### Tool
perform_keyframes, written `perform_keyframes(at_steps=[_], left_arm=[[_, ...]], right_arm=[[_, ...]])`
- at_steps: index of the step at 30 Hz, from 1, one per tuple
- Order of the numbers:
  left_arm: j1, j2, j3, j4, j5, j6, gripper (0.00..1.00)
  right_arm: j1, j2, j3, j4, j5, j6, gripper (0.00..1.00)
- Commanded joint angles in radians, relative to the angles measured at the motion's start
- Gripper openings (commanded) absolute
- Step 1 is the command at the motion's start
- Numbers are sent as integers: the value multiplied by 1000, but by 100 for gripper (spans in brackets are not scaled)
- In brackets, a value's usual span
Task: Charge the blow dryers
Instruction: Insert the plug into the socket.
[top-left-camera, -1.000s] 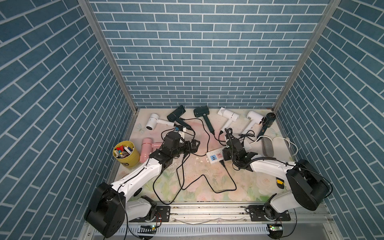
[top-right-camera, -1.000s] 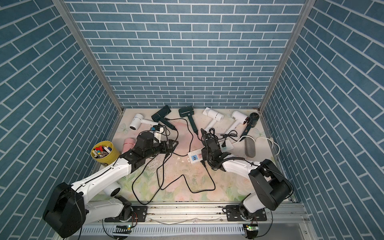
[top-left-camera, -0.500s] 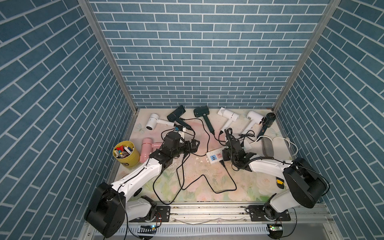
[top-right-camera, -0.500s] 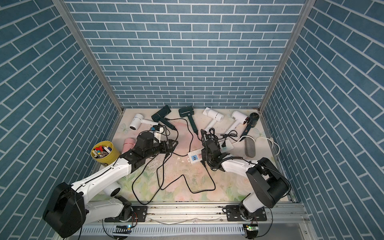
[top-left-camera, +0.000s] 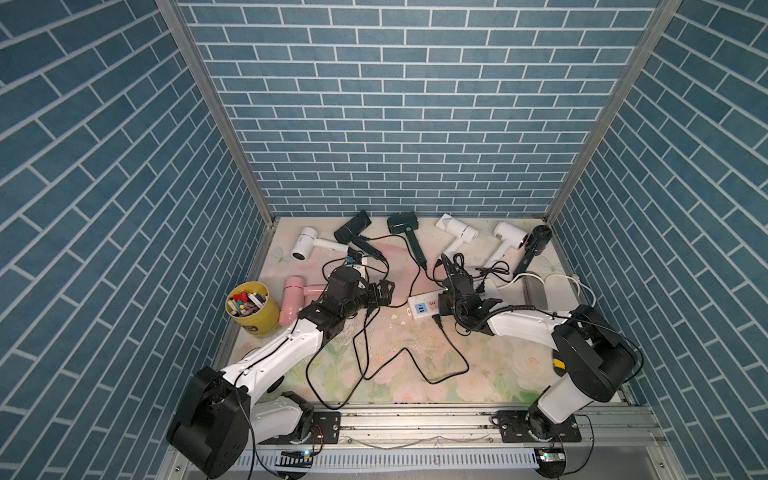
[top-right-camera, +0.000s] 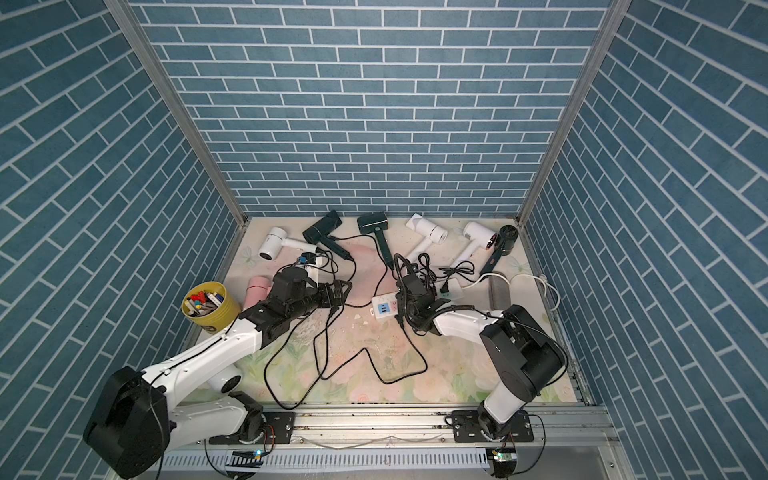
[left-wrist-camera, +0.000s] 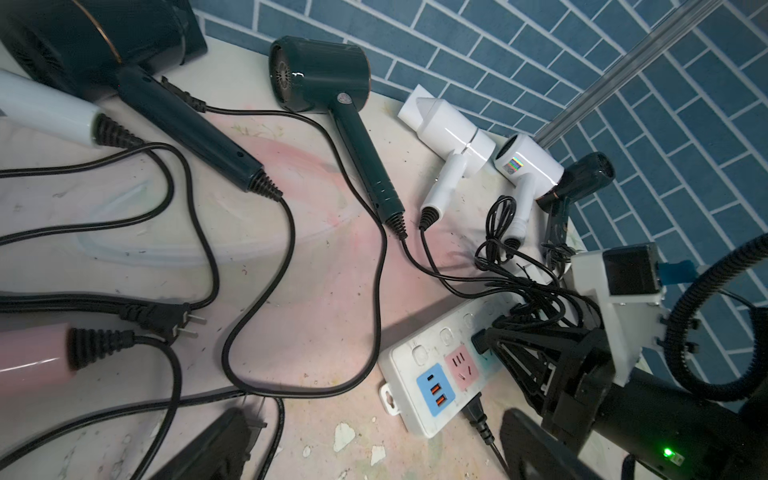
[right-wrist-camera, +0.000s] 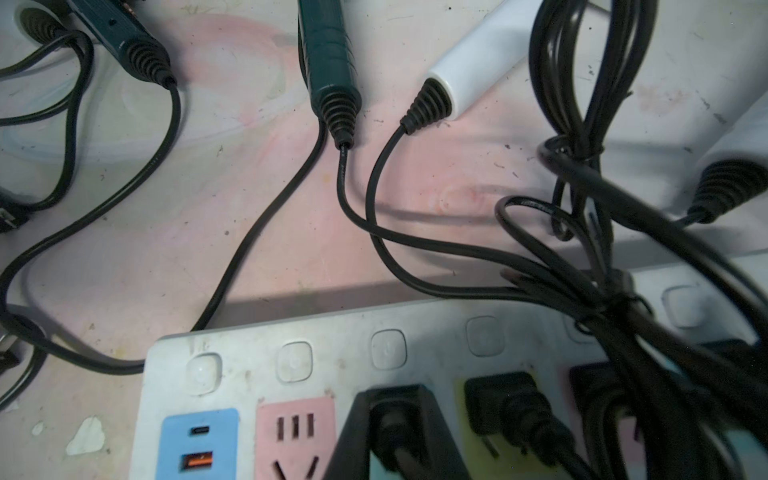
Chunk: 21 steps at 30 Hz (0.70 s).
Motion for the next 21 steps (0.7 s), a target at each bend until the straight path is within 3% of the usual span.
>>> perform_keyframes(at_steps=[1, 4, 12, 21], left_arm=[[7, -28, -17, -34, -81, 15, 99], [18, -37, -15, -55, -102, 7, 100], [30, -101, -48, -68, -192, 7, 99], [81, -94, -67, -67, -186, -27, 99]], right_arm=[[13, 48, -54, -285, -69, 56, 0], [15, -34, -45, -333, -71, 26, 1], [16, -174, 63, -459, -141, -82, 50], [16, -255, 123, -528, -289, -134, 71]])
